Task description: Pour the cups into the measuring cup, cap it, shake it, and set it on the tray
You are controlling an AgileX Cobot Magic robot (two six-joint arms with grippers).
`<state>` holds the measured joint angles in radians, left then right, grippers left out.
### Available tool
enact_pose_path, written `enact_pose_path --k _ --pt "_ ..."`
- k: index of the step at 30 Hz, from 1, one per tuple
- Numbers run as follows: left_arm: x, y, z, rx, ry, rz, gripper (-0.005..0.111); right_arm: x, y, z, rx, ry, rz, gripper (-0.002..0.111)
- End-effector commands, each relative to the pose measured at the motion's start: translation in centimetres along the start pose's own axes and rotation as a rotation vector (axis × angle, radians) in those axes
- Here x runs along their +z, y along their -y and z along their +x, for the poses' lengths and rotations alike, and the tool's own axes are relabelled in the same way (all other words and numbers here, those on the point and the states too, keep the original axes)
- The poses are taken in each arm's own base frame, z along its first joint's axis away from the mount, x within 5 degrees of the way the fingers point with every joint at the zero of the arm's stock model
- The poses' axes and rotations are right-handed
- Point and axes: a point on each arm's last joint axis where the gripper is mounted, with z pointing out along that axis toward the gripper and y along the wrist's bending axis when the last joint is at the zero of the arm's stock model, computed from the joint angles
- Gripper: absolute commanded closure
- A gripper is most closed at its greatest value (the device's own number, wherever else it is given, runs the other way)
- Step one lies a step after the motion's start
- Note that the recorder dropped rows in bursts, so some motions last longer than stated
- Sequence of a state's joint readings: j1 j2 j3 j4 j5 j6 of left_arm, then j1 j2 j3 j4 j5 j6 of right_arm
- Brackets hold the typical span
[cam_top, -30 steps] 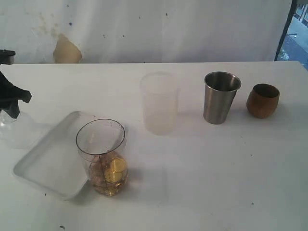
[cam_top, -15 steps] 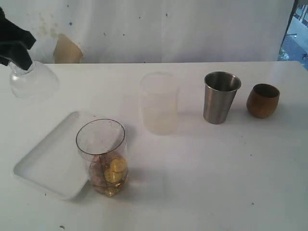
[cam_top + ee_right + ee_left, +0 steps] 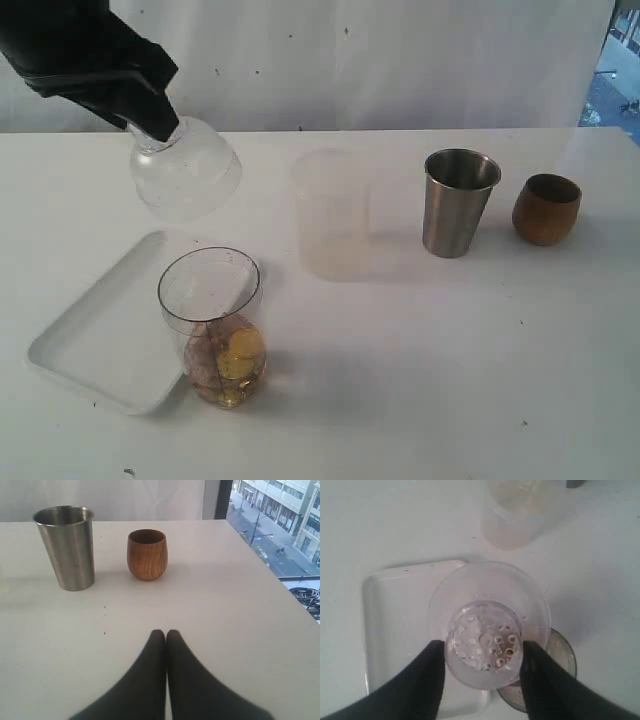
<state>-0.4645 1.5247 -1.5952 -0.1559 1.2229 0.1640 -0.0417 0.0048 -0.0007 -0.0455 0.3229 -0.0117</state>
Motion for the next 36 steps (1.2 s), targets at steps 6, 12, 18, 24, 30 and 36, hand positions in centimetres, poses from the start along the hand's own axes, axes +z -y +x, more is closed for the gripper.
enact_pose_path --k 6,12,18,24,30,36 --pt "-4.7 2.7 1.4 0.021 0.109 -0.024 0.107 0.0 0.1 0.0 0.004 0.010 0.010 0.108" --pt "-3.5 2.7 5.0 0.005 0.021 -0.020 0.107 0.0 0.1 0.0 0.004 0.010 0.010 0.108" --pt "-2.6 3.6 5.5 -0.013 -0.008 0.088 0.107 0.0 0.1 0.0 0.004 0.010 0.010 0.108" --pt "-0.8 3.4 6.8 0.058 -0.083 0.086 0.107 0.0 0.1 0.0 0.004 0.010 0.010 0.108" --pt "-0.6 3.3 6.7 0.061 -0.088 0.084 0.107 0.0 0.1 0.0 0.004 0.010 0.010 0.108" --pt "0.8 3.3 6.1 0.116 -0.094 0.101 0.107 0.0 0.1 0.0 0.004 0.010 0.010 0.108"
